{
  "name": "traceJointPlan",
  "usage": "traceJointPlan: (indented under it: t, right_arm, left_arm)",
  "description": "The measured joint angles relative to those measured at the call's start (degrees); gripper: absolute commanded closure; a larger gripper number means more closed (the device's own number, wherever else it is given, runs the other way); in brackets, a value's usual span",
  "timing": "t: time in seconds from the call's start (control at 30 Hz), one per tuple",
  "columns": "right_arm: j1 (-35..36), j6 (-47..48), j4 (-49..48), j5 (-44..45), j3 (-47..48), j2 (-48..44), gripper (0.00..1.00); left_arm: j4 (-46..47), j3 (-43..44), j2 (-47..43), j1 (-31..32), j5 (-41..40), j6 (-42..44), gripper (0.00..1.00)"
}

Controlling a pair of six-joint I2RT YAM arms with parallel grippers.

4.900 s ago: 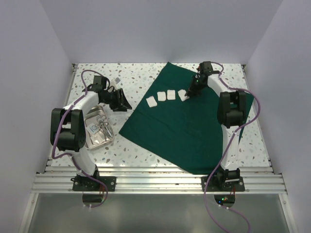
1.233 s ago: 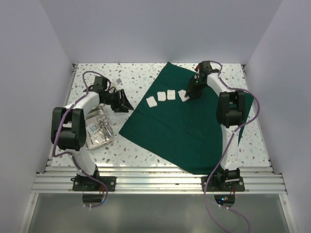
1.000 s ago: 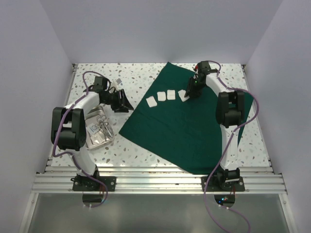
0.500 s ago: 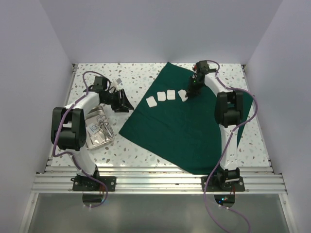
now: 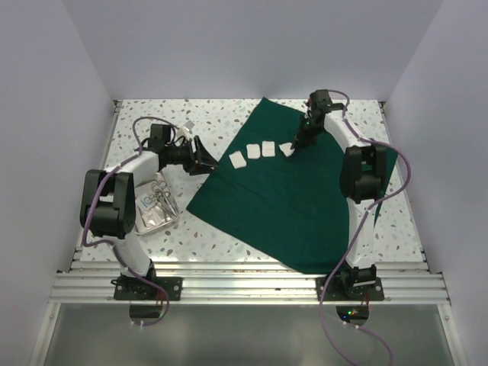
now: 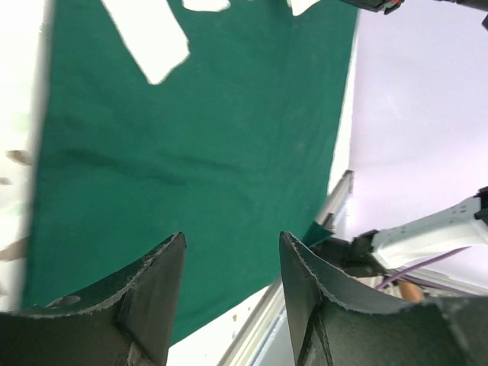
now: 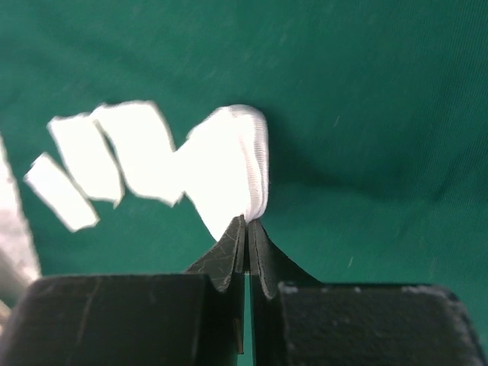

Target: Prepare the surgical pack

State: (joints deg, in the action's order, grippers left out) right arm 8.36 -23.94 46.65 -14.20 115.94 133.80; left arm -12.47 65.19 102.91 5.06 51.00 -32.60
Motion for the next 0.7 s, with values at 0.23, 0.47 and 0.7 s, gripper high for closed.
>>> traceJointPlan:
  t: [0.23,0.47,0.7]
  right_arm:
    - [1.53,-4.57,-0.33,-4.42,-7.93,-13.60,1.00]
    - [7.13,-12.07,-3.72,-8.28,-17.42,-29.62,1.00]
    - [14.99,-19.61,-8.15,-8.85,-23.34,-36.59,1.00]
  left_arm:
    - [18.23,-9.99,-4.26,2.40,3.50,-13.88,0.35]
    - [40.30,-17.11,-6.45,6.36,2.80,-33.24,0.27]
    - [54.12,-18.34,-6.95,11.04,-0.61,-49.00,0.23]
